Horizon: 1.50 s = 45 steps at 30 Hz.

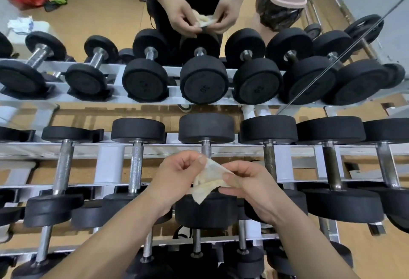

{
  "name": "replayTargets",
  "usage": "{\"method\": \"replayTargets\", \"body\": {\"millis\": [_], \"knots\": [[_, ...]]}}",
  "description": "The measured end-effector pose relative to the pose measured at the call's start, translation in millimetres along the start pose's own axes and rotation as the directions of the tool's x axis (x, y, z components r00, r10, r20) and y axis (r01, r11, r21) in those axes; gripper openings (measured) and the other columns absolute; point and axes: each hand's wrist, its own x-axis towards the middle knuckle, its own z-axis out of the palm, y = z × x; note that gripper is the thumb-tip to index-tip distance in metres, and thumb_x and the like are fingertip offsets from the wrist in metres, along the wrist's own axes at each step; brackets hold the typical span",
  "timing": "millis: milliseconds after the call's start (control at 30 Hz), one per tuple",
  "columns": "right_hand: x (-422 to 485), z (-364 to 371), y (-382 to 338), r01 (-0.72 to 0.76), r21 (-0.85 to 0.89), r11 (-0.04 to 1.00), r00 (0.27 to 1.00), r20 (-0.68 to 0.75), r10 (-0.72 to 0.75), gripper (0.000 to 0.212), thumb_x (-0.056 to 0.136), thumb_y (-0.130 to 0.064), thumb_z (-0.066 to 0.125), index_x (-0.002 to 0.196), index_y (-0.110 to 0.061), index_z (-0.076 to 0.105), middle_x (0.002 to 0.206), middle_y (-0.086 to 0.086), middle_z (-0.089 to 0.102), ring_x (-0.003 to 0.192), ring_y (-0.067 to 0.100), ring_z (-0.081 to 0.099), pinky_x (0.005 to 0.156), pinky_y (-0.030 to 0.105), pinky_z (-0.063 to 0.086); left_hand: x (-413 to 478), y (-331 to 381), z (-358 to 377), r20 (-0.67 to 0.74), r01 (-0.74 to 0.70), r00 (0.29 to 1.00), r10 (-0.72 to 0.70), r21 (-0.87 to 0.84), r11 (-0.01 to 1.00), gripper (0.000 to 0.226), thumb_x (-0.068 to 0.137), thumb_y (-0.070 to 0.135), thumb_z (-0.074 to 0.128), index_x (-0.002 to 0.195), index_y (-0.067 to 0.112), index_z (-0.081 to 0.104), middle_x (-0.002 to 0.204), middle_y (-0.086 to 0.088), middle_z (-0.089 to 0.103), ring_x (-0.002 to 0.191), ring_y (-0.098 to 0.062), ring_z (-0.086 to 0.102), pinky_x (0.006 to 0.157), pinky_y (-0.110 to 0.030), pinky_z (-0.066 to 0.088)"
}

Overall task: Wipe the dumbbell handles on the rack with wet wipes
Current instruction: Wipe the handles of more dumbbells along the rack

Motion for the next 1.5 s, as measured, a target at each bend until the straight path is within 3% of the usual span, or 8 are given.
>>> {"method": "replayTargets", "body": {"millis": [300,600,767,900,1067,1200,1333,1500], "knots": [[3.5,10.7,-0.5,-0.126,0.55,0.825,0.99,0.126,0.068,0.024,0.106,-0.004,0.046,0.115,0.0,0.068,0.113,0.025,0.074,0.096,0.033,0.073,0.089,0.05,0.061,-1.7,-16.9,-2.5,0.158,0.014,0.987,0.002,-0.101,0.995,0.019,0.088,0.033,0.076,0.102,0.022,0.079,0.099,-0.014,0.077,0.085,-0.022,0.072,0.081,-0.041,0.058],[40.1,28.3,22.1,-0.136,0.236,0.962,0.953,-0.235,0.193,0.016,0.097,-0.003,0.069,0.112,-0.008,0.07,0.101,0.017,0.079,0.09,0.033,0.078,0.079,0.046,0.066,45.9,-61.6,-0.3,-0.198,-0.049,0.969,0.149,0.437,0.898,0.027,0.099,0.027,0.063,0.074,0.02,0.07,0.067,0.006,0.063,0.069,-0.018,0.058,0.06,-0.03,0.043],[75.5,19.3,14.0,-0.108,0.459,0.882,0.955,-0.2,0.221,0.03,0.09,0.004,0.073,0.116,-0.008,0.064,0.102,0.019,0.078,0.093,0.031,0.078,0.086,0.043,0.063,79.8,-44.5,13.6,-0.331,-0.028,0.932,0.15,0.347,0.938,0.009,0.095,0.027,0.07,0.09,0.024,0.063,0.074,0.006,0.064,0.066,-0.01,0.06,0.061,-0.024,0.044],[74.3,17.6,42.0,-0.067,0.201,0.977,0.918,-0.371,0.139,0.018,0.097,-0.008,0.063,0.111,-0.017,0.07,0.106,0.007,0.074,0.091,0.016,0.068,0.092,0.033,0.057,79.9,-62.7,29.6,-0.267,-0.063,0.952,0.149,0.306,0.95,0.018,0.09,0.02,0.076,0.098,0.024,0.061,0.096,0.003,0.068,0.088,-0.013,0.067,0.084,-0.032,0.057],[59.0,26.4,82.7,-0.005,-0.332,0.943,0.932,-0.343,-0.116,0.029,0.099,-0.012,0.055,0.098,-0.039,0.066,0.096,-0.022,0.067,0.09,-0.007,0.06,0.078,0.015,0.048,79.4,-76.8,39.7,0.006,-0.212,0.953,0.302,0.723,0.657,0.058,0.098,0.021,0.065,0.153,0.019,0.047,0.16,-0.007,0.037,0.141,-0.025,0.043,0.117,-0.033,0.038],[62.4,24.2,98.6,-0.109,-0.311,0.944,0.924,-0.381,-0.019,0.025,0.095,-0.02,0.047,0.096,-0.028,0.07,0.095,-0.01,0.072,0.092,0.016,0.065,0.084,0.039,0.054,83.6,-65.3,60.3,0.045,-0.086,0.995,0.092,0.852,0.516,0.067,0.106,0.015,0.045,0.164,0.015,0.013,0.17,-0.022,0.004,0.152,-0.039,0.029,0.116,-0.04,0.037],[60.3,23.7,99.2,-0.081,-0.323,0.943,0.929,-0.366,-0.045,0.026,0.094,-0.025,0.044,0.092,-0.024,0.07,0.086,-0.007,0.072,0.085,0.019,0.064,0.08,0.042,0.054,82.3,-62.2,74.4,-0.036,0.027,0.999,0.018,0.928,0.372,0.083,0.102,0.01,0.048,0.163,0.008,-0.008,0.163,-0.035,0.011,0.132,-0.036,0.055,0.094,-0.033,0.052],[61.2,23.6,105.8,-0.073,-0.3,0.951,0.926,-0.375,-0.047,0.036,0.077,-0.038,0.039,0.087,-0.024,0.07,0.082,-0.007,0.073,0.084,0.022,0.067,0.081,0.047,0.057,65.2,-66.5,76.3,-0.042,0.072,0.991,-0.129,0.968,0.242,0.073,0.106,0.016,0.043,0.154,-0.017,-0.001,0.126,-0.019,0.067,0.109,-0.029,0.069,0.079,-0.03,0.048]]}}
